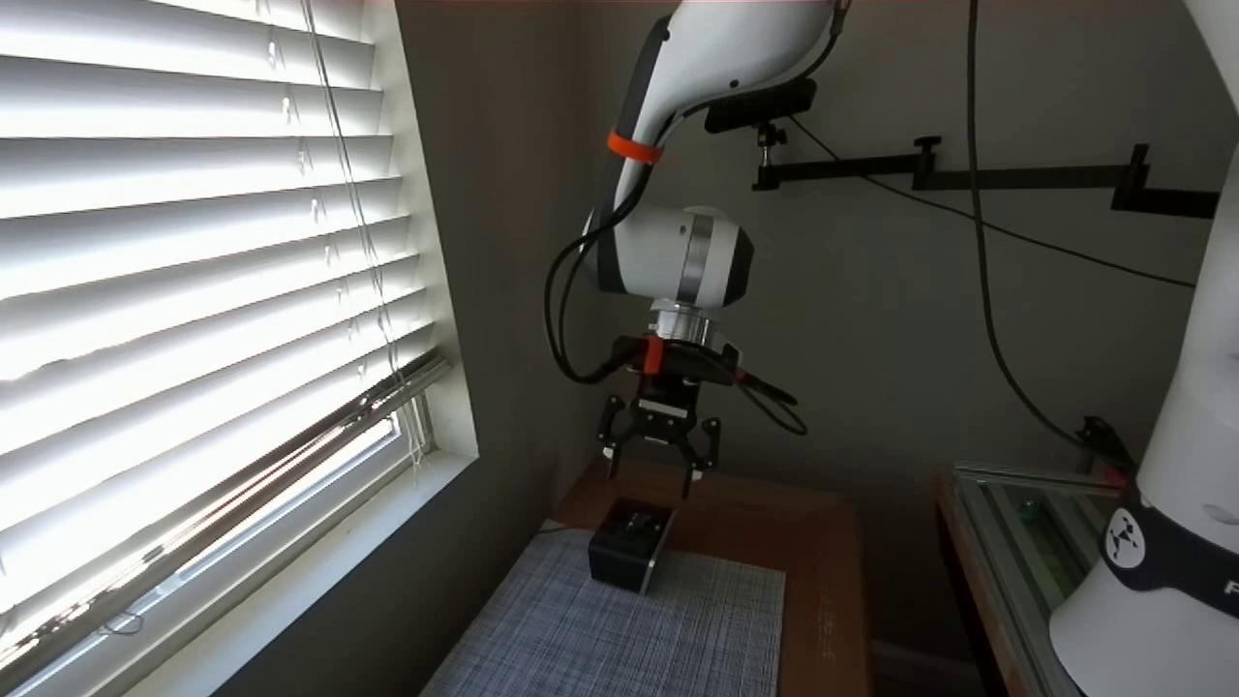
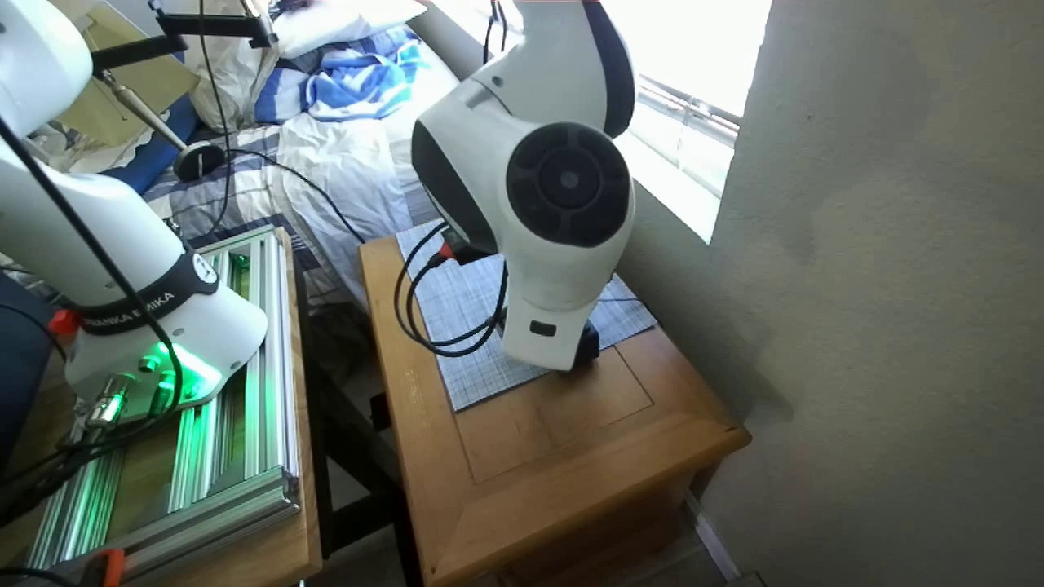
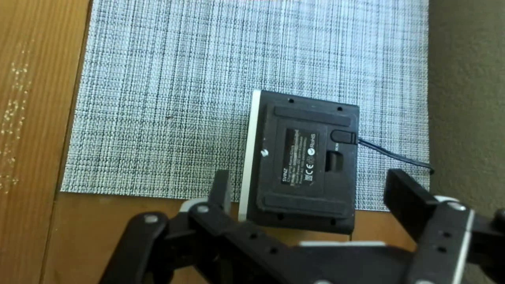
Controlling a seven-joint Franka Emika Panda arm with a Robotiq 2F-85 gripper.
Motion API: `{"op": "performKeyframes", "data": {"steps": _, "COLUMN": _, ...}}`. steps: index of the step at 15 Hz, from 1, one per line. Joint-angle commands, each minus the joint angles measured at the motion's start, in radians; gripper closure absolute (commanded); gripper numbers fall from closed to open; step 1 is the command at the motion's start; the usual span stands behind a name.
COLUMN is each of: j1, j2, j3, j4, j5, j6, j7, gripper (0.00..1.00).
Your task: Lift the alarm clock and put it up straight
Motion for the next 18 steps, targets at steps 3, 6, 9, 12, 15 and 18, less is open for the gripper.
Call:
{"op": "performKeyframes", "data": {"steps": 3, "j1": -0.021, "j2": 0.13, "j3": -0.022, "j4": 0.119, "j5": 0.115, "j6": -0.122, "j7": -0.072, "gripper": 0.0}}
{"op": "performKeyframes", "data": {"steps": 6, "j1": -0.023, "j2": 0.176, "j3": -0.043, "j4": 0.163, "j5": 0.114, "j6": -0.186, "j7": -0.061, "gripper": 0.0}}
{"op": "performKeyframes", "data": {"steps": 9, "j1": -0.024, "j2": 0.203, "j3": -0.064, "j4": 0.193, "j5": 0.108, "j6": -0.225, "j7": -0.058, "gripper": 0.0}}
{"op": "performKeyframes", "data": {"steps": 12, "j1": -0.024, "j2": 0.223, "j3": -0.083, "j4": 0.217, "j5": 0.097, "j6": -0.254, "j7": -0.05, "gripper": 0.0}}
{"op": "performKeyframes", "data": {"steps": 15, "j1": -0.025, "j2": 0.245, "j3": -0.096, "j4": 0.24, "j5": 0.095, "j6": -0.269, "j7": -0.049, "gripper": 0.0}}
{"op": "performKeyframes", "data": {"steps": 18, "j1": -0.029, "j2": 0.268, "j3": -0.1, "j4": 0.263, "j5": 0.092, "j6": -0.286, "j7": -0.049, "gripper": 0.0}}
